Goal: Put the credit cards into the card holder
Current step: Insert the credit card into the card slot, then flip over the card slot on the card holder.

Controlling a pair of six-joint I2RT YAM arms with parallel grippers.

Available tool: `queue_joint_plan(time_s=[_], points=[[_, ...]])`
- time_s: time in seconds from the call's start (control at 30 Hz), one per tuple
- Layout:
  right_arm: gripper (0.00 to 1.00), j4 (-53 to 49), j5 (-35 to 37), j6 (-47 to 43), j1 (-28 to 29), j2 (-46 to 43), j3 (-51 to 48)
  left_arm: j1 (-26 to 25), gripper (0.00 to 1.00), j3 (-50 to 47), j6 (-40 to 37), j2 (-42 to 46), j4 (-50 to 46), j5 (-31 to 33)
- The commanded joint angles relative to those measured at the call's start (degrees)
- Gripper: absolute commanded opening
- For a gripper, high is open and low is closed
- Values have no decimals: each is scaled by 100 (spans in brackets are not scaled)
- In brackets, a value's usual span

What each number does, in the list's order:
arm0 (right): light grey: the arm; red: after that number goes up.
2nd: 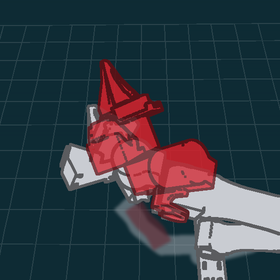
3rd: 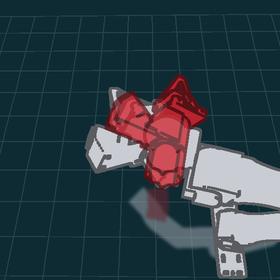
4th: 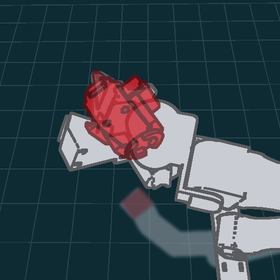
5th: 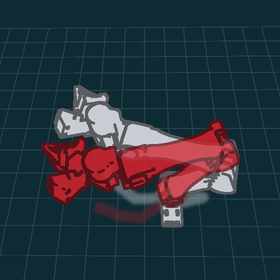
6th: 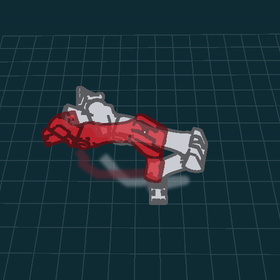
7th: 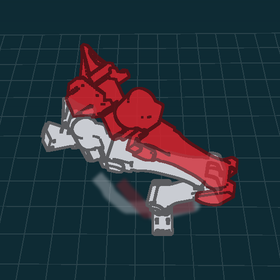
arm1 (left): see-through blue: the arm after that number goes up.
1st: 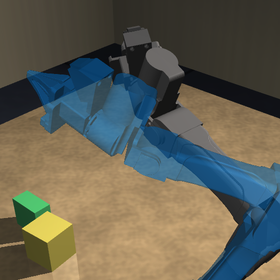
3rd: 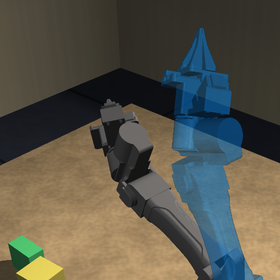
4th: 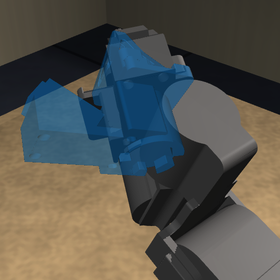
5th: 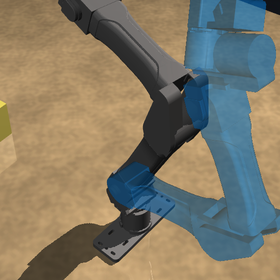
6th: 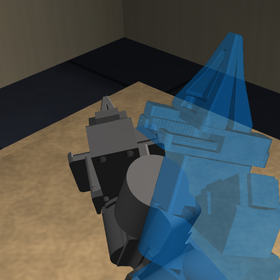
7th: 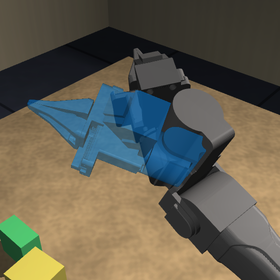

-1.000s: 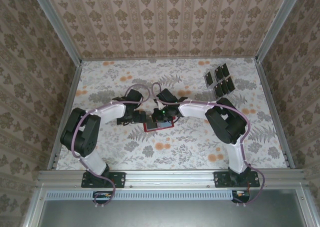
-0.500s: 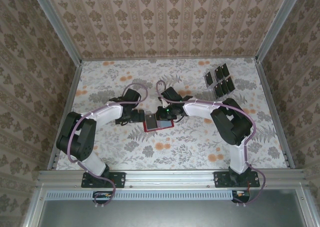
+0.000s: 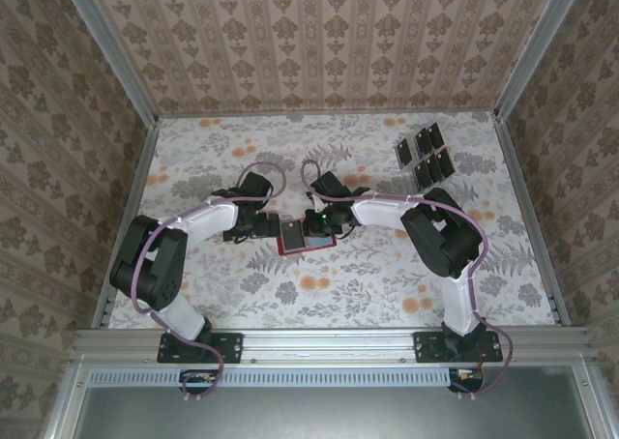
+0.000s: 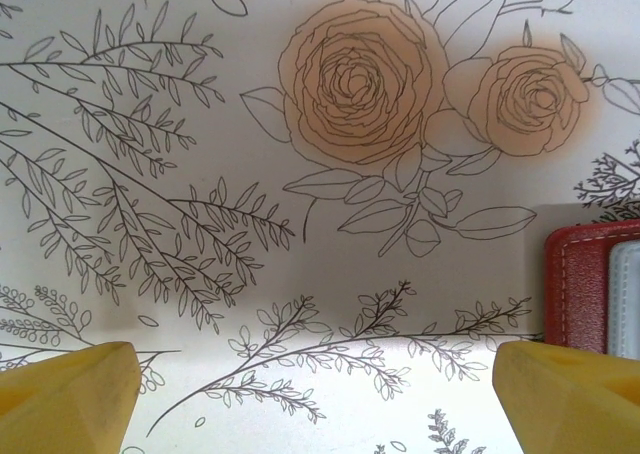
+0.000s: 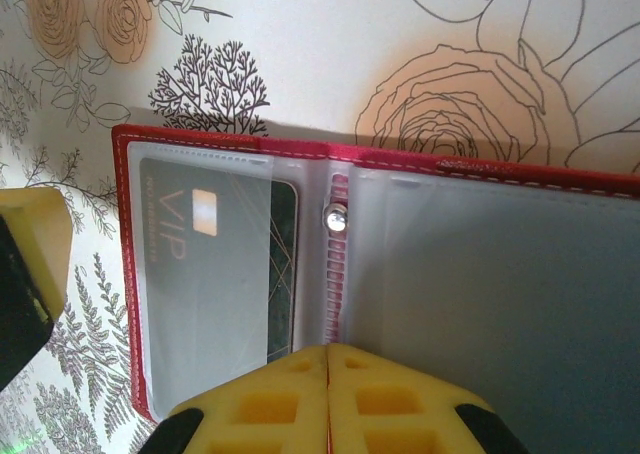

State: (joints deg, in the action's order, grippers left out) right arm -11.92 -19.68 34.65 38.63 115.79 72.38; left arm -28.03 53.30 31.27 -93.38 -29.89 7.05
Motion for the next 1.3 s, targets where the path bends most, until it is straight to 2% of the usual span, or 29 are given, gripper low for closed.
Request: queue_joint_plan(time_s=[0.0,0.53,0.7,0.77,0.97,1.27], points=[[10,-55,17,-55,53,161,168,-1,100,-95,2,-82,-9,-36],[10,-238,-88,-123,276,399,586,-1,100,-129,2,-78,40,-63],[11,-302,-56,-198,267,202,637,5,100,-36,-23,-80,-5,-36],[16,-312,-14,-234,218,15,587,25,100,11,-51,-51,-48,-9],[41,-630,246,-563,15,-319,554,49,100,84,-77,150,-153,-18],[52,-1012,492,-1099,-137,44,872,-9,100,30,-8,256,-189,-16]])
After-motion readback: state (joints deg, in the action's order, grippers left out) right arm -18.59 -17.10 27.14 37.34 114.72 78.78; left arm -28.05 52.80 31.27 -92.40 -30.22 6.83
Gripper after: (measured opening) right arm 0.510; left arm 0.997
